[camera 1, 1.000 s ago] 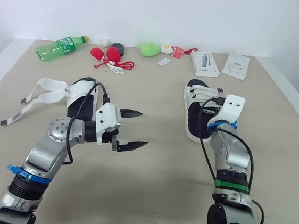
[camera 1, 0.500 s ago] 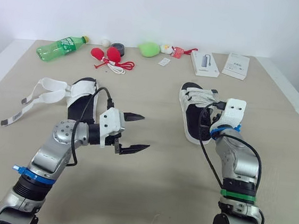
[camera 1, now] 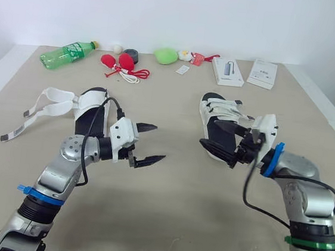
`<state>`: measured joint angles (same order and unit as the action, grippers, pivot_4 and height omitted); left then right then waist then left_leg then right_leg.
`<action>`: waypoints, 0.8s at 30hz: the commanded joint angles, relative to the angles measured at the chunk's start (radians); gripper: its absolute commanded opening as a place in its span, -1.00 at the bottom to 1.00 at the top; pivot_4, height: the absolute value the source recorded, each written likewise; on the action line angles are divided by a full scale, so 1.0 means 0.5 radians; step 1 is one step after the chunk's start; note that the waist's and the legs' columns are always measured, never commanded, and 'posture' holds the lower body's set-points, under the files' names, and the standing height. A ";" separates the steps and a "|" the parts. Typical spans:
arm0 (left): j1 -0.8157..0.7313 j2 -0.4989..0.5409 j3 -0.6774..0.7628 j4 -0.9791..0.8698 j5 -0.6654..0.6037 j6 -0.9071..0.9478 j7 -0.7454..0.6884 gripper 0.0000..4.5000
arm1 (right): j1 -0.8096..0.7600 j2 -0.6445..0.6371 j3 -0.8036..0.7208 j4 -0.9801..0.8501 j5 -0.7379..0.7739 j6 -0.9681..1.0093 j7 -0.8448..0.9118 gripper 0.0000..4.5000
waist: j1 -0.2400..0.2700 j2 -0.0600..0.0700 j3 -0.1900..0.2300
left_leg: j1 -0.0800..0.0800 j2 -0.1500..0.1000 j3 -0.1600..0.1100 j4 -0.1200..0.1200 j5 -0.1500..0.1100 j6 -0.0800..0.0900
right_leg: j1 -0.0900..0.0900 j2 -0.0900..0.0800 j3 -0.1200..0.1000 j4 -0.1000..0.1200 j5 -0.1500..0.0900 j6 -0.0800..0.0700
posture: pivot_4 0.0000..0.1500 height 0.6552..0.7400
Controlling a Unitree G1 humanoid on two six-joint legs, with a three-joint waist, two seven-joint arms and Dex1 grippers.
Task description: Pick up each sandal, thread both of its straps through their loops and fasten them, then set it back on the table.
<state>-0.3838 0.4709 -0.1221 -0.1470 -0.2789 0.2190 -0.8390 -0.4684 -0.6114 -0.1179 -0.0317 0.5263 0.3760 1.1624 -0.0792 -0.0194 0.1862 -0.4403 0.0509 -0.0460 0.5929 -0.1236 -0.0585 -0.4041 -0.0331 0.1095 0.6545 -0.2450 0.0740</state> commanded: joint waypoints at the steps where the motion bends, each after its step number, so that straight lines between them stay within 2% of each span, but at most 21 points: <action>1: 0.010 -0.018 0.138 -0.161 -0.012 0.206 0.236 1.00 | -0.233 0.040 0.119 0.122 0.121 0.012 0.295 0.99 | -0.003 0.000 0.000 | 0.001 0.000 -0.001 0.001 0.000 0.001 | 0.000 0.000 0.000 0.000 0.002 -0.001 | 1.00 1.00; 4: 0.090 -0.058 0.189 -0.316 0.045 0.361 0.469 1.00 | -0.413 0.155 0.251 0.333 0.089 -0.021 0.432 0.99 | -0.003 -0.003 -0.001 | 0.001 0.000 -0.001 0.002 0.001 0.001 | 0.001 0.001 0.000 0.000 0.003 0.000 | 1.00 1.00; 8: 0.201 -0.170 0.250 -0.573 0.196 0.614 0.889 1.00 | -0.646 0.316 0.407 0.775 -0.097 -0.267 0.582 0.99 | 0.005 -0.004 0.000 | -0.001 0.000 -0.001 0.003 0.001 0.001 | 0.001 0.001 0.000 0.000 0.004 0.007 | 1.00 1.00; 11: 0.238 -0.308 0.268 -0.747 0.334 0.827 1.214 1.00 | -0.824 0.420 0.424 1.117 -0.216 -0.500 0.593 0.99 | 0.006 -0.006 0.001 | -0.002 0.000 -0.002 0.002 0.000 0.001 | 0.000 0.002 0.000 0.000 0.006 0.010 | 1.00 1.00; 14: 0.248 -0.454 0.248 -0.838 0.418 1.009 1.422 1.00 | -0.950 0.487 0.411 1.350 -0.289 -0.643 0.586 0.99 | 0.010 -0.007 0.001 | -0.003 0.000 -0.003 0.003 0.001 0.000 | 0.000 0.002 -0.001 0.000 0.007 0.011 | 1.00 1.00; 19: 0.177 -0.599 0.316 -0.756 0.471 1.114 1.614 1.00 | -1.033 0.547 0.414 1.519 -0.347 -0.777 0.643 0.99 | 0.009 -0.007 0.001 | -0.003 0.000 -0.004 0.002 0.000 0.000 | 0.000 0.003 -0.001 0.000 0.007 0.011 | 1.00 1.00; 24: 0.023 -0.630 0.438 -0.493 0.436 1.129 1.658 1.00 | -1.094 0.599 0.393 1.623 -0.377 -0.855 0.654 0.99 | 0.008 -0.007 0.001 | -0.002 0.000 -0.005 0.003 0.001 -0.001 | 0.000 0.004 -0.001 0.000 0.009 0.011 | 1.00 1.00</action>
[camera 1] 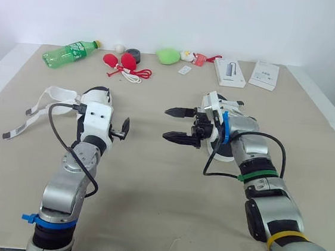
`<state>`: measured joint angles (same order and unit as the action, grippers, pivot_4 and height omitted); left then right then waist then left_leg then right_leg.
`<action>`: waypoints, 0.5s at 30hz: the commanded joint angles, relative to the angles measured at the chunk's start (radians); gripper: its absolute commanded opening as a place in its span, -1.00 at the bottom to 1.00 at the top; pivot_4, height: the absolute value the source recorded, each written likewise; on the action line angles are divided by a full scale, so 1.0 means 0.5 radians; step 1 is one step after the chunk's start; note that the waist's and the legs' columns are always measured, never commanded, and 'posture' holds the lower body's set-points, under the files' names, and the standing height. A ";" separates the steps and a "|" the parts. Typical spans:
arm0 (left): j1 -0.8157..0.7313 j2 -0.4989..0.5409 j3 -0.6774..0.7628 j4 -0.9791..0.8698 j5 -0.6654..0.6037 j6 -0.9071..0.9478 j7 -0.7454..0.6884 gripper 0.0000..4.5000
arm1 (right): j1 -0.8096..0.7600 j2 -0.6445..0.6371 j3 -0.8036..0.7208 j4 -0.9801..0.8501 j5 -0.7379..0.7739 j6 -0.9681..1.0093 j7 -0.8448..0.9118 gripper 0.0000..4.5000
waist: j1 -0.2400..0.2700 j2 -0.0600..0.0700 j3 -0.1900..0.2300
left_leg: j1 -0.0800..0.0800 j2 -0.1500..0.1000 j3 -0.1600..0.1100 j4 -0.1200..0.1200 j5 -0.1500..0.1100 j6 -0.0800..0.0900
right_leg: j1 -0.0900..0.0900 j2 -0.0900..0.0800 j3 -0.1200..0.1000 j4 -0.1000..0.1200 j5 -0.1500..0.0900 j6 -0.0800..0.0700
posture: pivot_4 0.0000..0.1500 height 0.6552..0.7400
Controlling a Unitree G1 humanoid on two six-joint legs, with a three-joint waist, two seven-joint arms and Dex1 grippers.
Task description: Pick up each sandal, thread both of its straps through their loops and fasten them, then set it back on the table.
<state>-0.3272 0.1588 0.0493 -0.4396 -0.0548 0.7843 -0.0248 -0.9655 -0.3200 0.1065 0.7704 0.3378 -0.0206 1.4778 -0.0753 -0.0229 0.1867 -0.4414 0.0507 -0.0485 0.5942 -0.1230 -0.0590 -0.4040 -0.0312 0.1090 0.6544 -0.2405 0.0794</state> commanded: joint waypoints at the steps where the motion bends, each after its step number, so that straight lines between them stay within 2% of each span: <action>1: -0.128 -0.011 0.123 0.155 -0.026 -0.005 0.035 1.00 | -0.111 0.025 -0.062 0.032 0.001 -0.065 0.028 0.99 | 0.000 0.000 0.000 | 0.000 0.000 0.000 0.000 0.000 0.000 | 0.000 0.000 0.000 0.000 0.000 0.000 | 1.00 1.00; 15: -0.398 0.014 0.140 0.735 -0.061 -0.138 -0.034 1.00 | -0.091 0.052 -0.070 -0.020 -0.043 -0.046 -0.075 0.99 | 0.000 0.000 0.000 | -0.001 0.000 -0.001 -0.001 0.000 -0.003 | -0.001 0.001 0.000 0.000 0.000 0.001 | 1.00 1.00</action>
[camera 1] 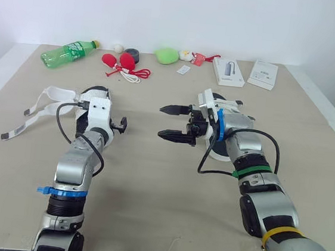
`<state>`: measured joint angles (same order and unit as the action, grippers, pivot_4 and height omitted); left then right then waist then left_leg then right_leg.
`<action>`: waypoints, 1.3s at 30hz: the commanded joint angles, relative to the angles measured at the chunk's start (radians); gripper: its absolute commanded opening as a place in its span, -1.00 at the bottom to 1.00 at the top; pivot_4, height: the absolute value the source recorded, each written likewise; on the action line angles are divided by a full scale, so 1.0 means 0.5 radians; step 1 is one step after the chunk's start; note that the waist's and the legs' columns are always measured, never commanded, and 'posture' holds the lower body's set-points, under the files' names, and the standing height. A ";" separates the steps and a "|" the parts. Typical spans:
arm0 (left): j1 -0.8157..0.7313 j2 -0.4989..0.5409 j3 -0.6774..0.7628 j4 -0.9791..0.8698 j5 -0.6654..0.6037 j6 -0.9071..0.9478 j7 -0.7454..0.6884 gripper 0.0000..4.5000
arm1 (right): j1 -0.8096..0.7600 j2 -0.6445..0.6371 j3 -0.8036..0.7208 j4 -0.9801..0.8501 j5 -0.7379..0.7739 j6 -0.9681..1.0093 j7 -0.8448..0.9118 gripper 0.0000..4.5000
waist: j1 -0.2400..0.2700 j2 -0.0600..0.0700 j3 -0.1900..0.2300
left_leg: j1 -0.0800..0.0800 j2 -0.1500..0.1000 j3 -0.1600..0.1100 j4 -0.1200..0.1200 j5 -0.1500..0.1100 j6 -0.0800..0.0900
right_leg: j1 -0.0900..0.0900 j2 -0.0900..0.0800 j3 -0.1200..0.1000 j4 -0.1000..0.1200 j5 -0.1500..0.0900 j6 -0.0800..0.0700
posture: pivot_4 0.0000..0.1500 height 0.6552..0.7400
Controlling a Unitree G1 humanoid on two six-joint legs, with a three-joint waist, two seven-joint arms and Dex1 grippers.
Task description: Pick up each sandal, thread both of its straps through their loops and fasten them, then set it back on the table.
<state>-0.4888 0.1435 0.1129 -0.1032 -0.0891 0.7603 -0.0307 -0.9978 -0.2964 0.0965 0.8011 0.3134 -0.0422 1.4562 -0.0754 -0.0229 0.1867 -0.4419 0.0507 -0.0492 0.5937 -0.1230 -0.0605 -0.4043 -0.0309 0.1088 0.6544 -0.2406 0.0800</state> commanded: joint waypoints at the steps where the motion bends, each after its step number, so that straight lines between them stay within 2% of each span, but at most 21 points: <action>1: -0.102 0.058 0.018 0.113 0.010 -0.113 -0.029 1.00 | -0.022 0.007 -0.050 -0.088 0.004 -0.004 -0.038 0.99 | 0.000 0.000 0.000 | 0.000 0.000 0.000 0.000 0.000 0.000 | 0.000 0.000 0.000 0.000 0.000 0.000 | 1.00 1.00; 9: -0.269 0.164 0.004 0.445 0.007 -0.267 -0.137 1.00 | 0.048 0.028 -0.042 -0.221 0.021 0.046 -0.073 0.99 | -0.001 0.000 0.000 | 0.000 0.000 -0.001 -0.001 0.002 -0.003 | 0.000 0.000 -0.001 0.000 0.001 0.000 | 1.00 1.00; 12: -0.315 0.192 0.017 0.537 0.011 -0.339 -0.149 0.72 | 0.062 0.026 -0.044 -0.263 0.023 0.069 -0.090 1.00 | -0.001 0.000 0.000 | 0.000 0.000 -0.001 -0.002 0.002 -0.003 | -0.001 0.000 -0.001 0.000 0.001 0.000 | 1.00 1.00; 15: -0.316 0.194 0.042 0.559 -0.011 -0.351 -0.152 0.18 | 0.071 0.019 -0.050 -0.296 0.030 0.096 -0.100 1.00 | -0.001 0.000 0.000 | 0.000 0.000 -0.002 -0.002 0.002 -0.004 | -0.001 0.001 -0.001 0.000 0.001 0.000 | 1.00 1.00; 16: -0.307 0.203 0.040 0.562 -0.013 -0.355 -0.163 0.13 | 0.075 0.015 -0.054 -0.306 0.034 0.107 -0.102 1.00 | -0.001 0.000 0.000 | 0.000 0.000 -0.002 -0.002 0.002 -0.004 | -0.001 0.001 -0.001 0.000 0.001 0.000 | 1.00 1.00; 17: -0.299 0.211 0.039 0.564 -0.013 -0.357 -0.174 -0.09 | 0.079 0.011 -0.058 -0.314 0.038 0.121 -0.105 1.00 | -0.001 0.000 0.000 | 0.000 0.000 -0.002 -0.003 0.002 -0.004 | -0.001 0.001 -0.001 0.000 0.001 0.000 | 1.00 1.00; 19: -0.290 0.226 0.029 0.569 -0.012 -0.364 -0.198 -0.38 | 0.087 0.004 -0.062 -0.325 0.041 0.138 -0.107 1.00 | -0.001 0.000 0.000 | 0.000 0.000 -0.002 -0.003 0.002 -0.004 | -0.001 0.001 -0.001 0.000 0.001 0.000 | 1.00 1.00; 20: -0.286 0.239 0.020 0.568 -0.013 -0.372 -0.221 -0.63 | 0.094 -0.002 -0.063 -0.330 0.040 0.143 -0.105 1.00 | 0.000 0.000 0.000 | 0.000 0.000 -0.002 -0.003 0.003 -0.005 | -0.001 0.001 -0.001 0.000 0.001 0.000 | 1.00 1.00; 21: -0.280 0.254 0.007 0.559 -0.017 -0.381 -0.254 -0.74 | 0.098 -0.009 -0.062 -0.333 0.038 0.147 -0.102 1.00 | 0.000 0.000 0.000 | 0.000 0.000 -0.003 -0.003 0.003 -0.005 | -0.001 0.001 -0.001 0.000 0.001 0.000 | 1.00 1.00; 22: -0.255 0.293 -0.034 0.515 -0.016 -0.416 -0.336 -0.96 | 0.102 -0.019 -0.067 -0.340 0.040 0.160 -0.102 1.00 | 0.000 0.000 0.000 | 0.000 0.000 -0.003 -0.003 0.003 -0.005 | -0.001 0.001 -0.001 0.000 0.001 0.000 | 1.00 1.00; 25: -0.141 0.403 -0.141 0.332 -0.023 -0.550 -0.574 -0.99 | 0.103 -0.052 -0.083 -0.362 0.038 0.190 -0.094 1.00 | 0.000 0.000 0.000 | -0.001 0.000 -0.002 -0.005 0.003 -0.006 | -0.002 0.001 -0.002 0.000 0.000 0.000 | 1.00 1.00; 29: 0.239 0.765 -0.414 -0.129 -0.026 -0.917 -1.175 -0.99 | 0.114 -0.120 -0.101 -0.391 0.042 0.219 -0.064 1.00 | -0.004 0.000 0.000 | -0.002 0.000 -0.002 -0.011 0.004 -0.010 | -0.005 0.000 -0.002 0.000 -0.002 -0.003 | 1.00 1.00; 33: 0.542 1.047 -0.507 -0.454 -0.136 -1.245 -1.638 -0.99 | 0.171 -0.185 -0.103 -0.480 0.061 0.261 -0.020 1.00 | 0.003 0.000 0.000 | -0.001 0.002 -0.001 -0.020 0.002 -0.014 | -0.008 -0.001 -0.003 -0.001 -0.006 -0.011 | 1.00 1.00; 39: 0.714 1.254 -0.584 -0.537 -0.116 -1.675 -1.968 -0.99 | 0.268 -0.260 -0.102 -0.587 0.073 0.296 0.034 1.00 | 0.006 0.000 0.000 | 0.000 0.003 0.001 -0.020 0.000 -0.016 | -0.007 -0.002 -0.003 -0.002 -0.016 -0.015 | 1.00 1.00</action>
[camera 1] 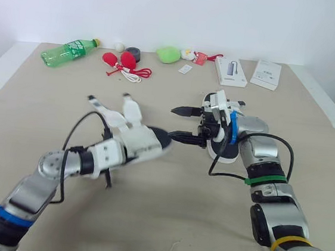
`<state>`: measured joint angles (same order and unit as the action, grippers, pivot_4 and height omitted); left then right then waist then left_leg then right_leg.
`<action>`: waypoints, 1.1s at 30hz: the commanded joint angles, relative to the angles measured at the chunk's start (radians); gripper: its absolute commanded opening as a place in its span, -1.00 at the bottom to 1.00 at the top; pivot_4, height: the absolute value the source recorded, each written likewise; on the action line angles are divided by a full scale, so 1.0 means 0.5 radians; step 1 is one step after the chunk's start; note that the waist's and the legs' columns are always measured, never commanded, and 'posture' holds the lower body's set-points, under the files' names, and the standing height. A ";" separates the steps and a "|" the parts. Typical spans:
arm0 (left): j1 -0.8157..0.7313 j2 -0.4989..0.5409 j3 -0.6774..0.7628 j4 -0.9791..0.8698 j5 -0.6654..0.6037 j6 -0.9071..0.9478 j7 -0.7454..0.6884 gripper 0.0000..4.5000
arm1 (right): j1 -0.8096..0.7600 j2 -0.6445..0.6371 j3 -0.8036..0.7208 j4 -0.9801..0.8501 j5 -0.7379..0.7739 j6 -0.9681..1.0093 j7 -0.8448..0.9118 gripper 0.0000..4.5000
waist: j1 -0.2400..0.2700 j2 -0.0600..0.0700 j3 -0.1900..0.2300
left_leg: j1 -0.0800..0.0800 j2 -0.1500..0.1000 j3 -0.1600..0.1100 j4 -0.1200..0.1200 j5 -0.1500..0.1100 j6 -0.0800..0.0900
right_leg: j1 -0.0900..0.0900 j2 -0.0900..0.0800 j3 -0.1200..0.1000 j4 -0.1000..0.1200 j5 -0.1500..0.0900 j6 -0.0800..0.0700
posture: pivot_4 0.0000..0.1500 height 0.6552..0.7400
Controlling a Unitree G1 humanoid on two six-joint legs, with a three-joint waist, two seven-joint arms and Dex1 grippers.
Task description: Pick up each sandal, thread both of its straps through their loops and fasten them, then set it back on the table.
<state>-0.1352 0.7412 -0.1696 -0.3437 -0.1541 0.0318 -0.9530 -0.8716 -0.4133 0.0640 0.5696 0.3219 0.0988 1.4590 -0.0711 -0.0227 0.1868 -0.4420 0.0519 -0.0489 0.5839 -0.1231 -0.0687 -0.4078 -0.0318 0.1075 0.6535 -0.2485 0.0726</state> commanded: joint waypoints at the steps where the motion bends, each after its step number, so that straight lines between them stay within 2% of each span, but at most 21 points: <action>1: 0.010 0.068 -0.032 -0.038 0.021 -0.284 -0.159 -0.99 | 0.031 -0.034 -0.038 -0.142 0.060 0.021 0.030 1.00 | -0.003 0.000 0.000 | 0.000 0.000 0.001 0.001 0.000 0.000 | 0.000 0.000 0.000 0.000 -0.001 -0.004 | 1.00 1.00; 7: 0.012 0.086 -0.100 0.119 0.122 -0.590 -0.257 -0.99 | 0.167 -0.108 -0.048 -0.342 0.105 0.115 0.017 1.00 | -0.005 0.000 0.000 | 0.002 0.001 0.004 0.003 0.001 0.001 | 0.001 0.000 0.003 0.000 0.000 -0.004 | 1.00 1.00; 17: 0.044 0.085 -0.135 0.176 0.139 -0.767 -0.292 -0.99 | 0.478 -0.266 -0.060 -0.715 0.221 0.265 0.002 1.00 | -0.004 0.000 0.000 | 0.002 0.001 0.004 0.003 -0.001 0.004 | 0.001 0.000 0.004 0.000 -0.002 -0.003 | 1.00 1.00; 24: 0.052 0.074 -0.158 0.211 0.158 -0.786 -0.274 -0.99 | 0.570 -0.300 -0.028 -0.743 0.214 0.180 0.065 1.00 | -0.005 -0.001 -0.001 | 0.005 0.001 0.006 0.004 -0.001 0.005 | 0.003 0.000 0.005 0.000 -0.001 -0.003 | 1.00 1.00; 27: 0.087 0.105 -0.131 0.161 0.116 -0.612 -0.270 -0.99 | 0.586 -0.310 -0.024 -0.710 0.190 0.111 0.097 1.00 | -0.005 -0.001 -0.001 | 0.005 0.001 0.006 0.004 -0.001 0.005 | 0.004 0.000 0.005 0.000 -0.001 -0.003 | 1.00 1.00; 28: 0.099 0.112 -0.113 0.147 0.096 -0.587 -0.266 -0.79 | 0.587 -0.312 -0.025 -0.700 0.188 0.101 0.103 1.00 | -0.005 -0.001 -0.001 | 0.005 0.001 0.006 0.004 -0.001 0.005 | 0.004 0.000 0.005 0.001 -0.001 -0.003 | 1.00 1.00; 30: 0.133 0.139 -0.079 0.097 0.019 -0.560 -0.297 -0.68 | 0.591 -0.318 -0.027 -0.686 0.189 0.085 0.115 1.00 | -0.006 -0.001 -0.001 | 0.006 0.001 0.006 0.004 -0.001 0.005 | 0.004 0.000 0.005 0.001 -0.001 -0.003 | 1.00 1.00; 32: 0.178 0.184 -0.028 -0.008 -0.110 -0.439 -0.324 -0.29 | 0.596 -0.324 -0.023 -0.679 0.188 0.068 0.131 1.00 | -0.006 -0.001 -0.001 | 0.006 0.002 0.006 0.004 -0.001 0.005 | 0.004 0.000 0.005 0.001 -0.001 -0.003 | 1.00 1.00; 33: 0.206 0.232 0.015 -0.067 -0.185 -0.341 -0.339 -0.26 | 0.595 -0.325 -0.019 -0.674 0.187 0.061 0.140 1.00 | -0.008 -0.001 -0.001 | 0.006 0.003 0.006 0.004 -0.001 0.005 | 0.004 0.000 0.005 0.001 -0.001 -0.004 | 1.00 1.00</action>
<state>-0.0499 0.8217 -0.2053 -0.3160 -0.1806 -0.2089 -1.1037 -0.5679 -0.5660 0.0633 0.2402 0.4072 0.1466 1.5072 -0.0750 -0.0232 0.1864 -0.4388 0.0537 -0.0455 0.5859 -0.1237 -0.0664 -0.4061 -0.0316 0.1099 0.6541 -0.2491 0.0705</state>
